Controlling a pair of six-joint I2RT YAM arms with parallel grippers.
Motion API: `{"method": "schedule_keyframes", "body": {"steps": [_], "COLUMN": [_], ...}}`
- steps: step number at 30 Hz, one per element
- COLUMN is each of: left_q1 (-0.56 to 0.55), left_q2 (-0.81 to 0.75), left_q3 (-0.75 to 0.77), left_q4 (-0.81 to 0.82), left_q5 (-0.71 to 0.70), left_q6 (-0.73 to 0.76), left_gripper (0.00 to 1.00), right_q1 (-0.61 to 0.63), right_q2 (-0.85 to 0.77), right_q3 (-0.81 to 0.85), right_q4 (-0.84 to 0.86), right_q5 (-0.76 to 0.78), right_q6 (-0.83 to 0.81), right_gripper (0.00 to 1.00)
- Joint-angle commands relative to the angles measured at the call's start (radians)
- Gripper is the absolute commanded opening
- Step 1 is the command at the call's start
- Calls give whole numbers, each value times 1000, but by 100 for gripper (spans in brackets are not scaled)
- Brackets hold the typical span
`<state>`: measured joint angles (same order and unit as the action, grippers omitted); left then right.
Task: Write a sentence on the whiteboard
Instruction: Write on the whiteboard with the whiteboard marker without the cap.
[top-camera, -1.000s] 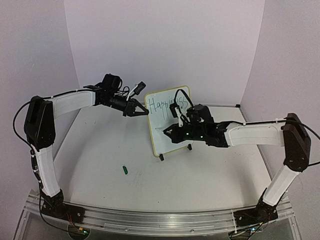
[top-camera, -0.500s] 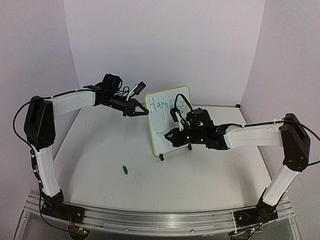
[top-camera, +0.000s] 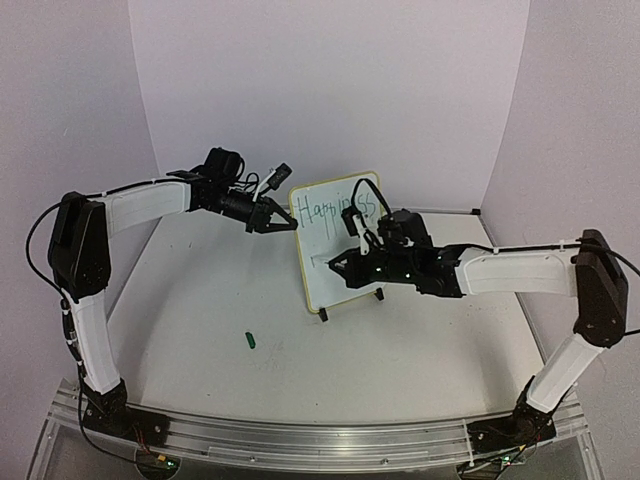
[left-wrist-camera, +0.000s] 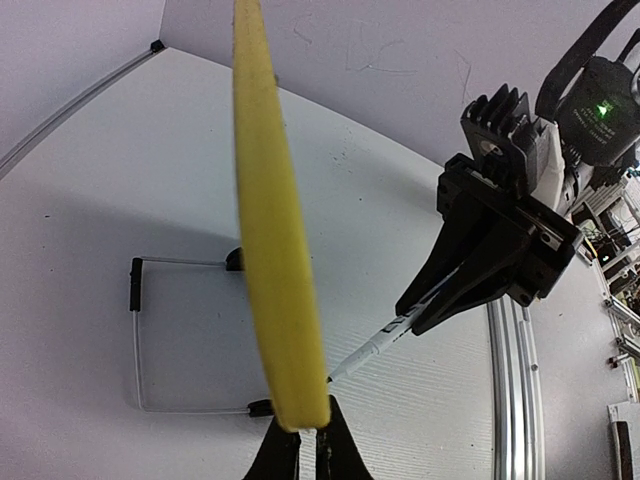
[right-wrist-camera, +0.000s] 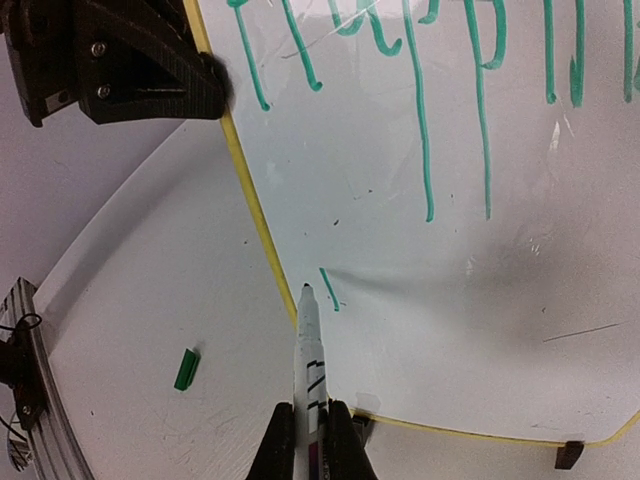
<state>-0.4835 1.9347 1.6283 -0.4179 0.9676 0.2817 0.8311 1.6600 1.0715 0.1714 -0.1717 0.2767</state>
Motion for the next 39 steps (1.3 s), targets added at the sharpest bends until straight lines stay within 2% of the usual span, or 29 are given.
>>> {"method": "schedule_keyframes", "body": {"steps": [1, 24, 34, 39], "left_q1": [-12, -12, -12, -12], "left_q2": [-4, 1, 0, -2], "left_q3": [-13, -8, -7, -8], "left_q4": [-107, -111, -110, -110], "left_q5": [-18, -15, -14, -13], "left_q6": [12, 13, 14, 12], "left_gripper": [0, 0, 0, 0], "right_q1": [6, 6, 6, 5], "right_q2": [1, 59, -45, -37], "right_q3": [61, 109, 11, -4], "right_q4": [17, 25, 53, 51], "right_q5": [39, 77, 52, 70], "right_q6": [-22, -30, -25, -21], "right_gripper": [0, 0, 0, 0]}}
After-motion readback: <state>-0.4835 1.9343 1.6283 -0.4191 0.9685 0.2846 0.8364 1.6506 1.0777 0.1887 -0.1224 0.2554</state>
